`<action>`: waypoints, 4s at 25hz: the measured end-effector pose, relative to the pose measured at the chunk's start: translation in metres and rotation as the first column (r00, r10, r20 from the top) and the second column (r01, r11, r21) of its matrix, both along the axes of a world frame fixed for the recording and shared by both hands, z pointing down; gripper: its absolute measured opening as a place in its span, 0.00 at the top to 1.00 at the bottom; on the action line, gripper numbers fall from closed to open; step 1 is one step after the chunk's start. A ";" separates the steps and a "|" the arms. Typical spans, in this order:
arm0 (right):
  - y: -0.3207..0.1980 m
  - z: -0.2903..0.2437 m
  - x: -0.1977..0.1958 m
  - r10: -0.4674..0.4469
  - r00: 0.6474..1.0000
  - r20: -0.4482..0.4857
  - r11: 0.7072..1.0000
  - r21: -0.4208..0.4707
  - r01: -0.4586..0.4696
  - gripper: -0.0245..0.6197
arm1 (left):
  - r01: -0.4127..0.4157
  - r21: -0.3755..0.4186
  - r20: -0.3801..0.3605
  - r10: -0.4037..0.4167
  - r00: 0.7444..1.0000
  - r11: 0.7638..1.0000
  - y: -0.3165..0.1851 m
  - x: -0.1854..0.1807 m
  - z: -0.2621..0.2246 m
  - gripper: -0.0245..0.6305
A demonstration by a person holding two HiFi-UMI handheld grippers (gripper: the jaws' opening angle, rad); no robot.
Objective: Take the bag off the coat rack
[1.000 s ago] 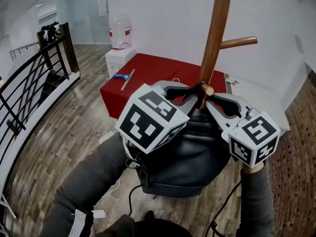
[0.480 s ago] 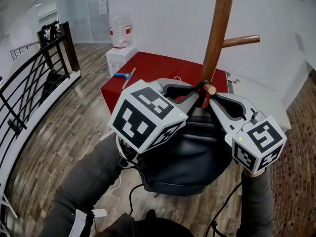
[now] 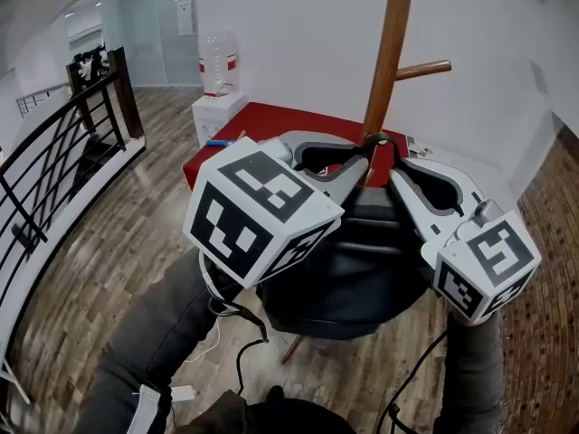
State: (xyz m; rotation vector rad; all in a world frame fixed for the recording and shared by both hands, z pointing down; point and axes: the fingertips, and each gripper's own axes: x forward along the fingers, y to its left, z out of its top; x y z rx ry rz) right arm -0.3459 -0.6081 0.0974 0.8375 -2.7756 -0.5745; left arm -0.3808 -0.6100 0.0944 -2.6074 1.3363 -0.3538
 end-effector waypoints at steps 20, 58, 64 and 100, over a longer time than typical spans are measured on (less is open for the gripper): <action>0.094 0.025 0.046 -0.020 0.999 0.043 1.000 0.007 0.019 0.89 | 0.045 -0.018 -0.027 -0.045 0.999 0.999 0.094 0.043 0.027 0.89; 0.247 0.059 0.263 0.441 0.889 0.122 0.895 0.017 -0.446 0.89 | -0.351 0.055 -0.039 0.353 0.935 0.935 0.232 0.264 0.060 0.89; 0.267 0.066 0.310 0.593 0.798 0.108 0.802 0.018 -0.598 0.89 | -0.507 0.052 -0.052 0.510 0.859 0.860 0.245 0.313 0.066 0.89; 0.731 0.097 0.508 0.840 -0.536 0.080 -0.537 -0.010 -0.843 0.89 | -0.902 -0.003 -0.116 0.896 -0.428 -0.432 0.701 0.568 0.101 0.89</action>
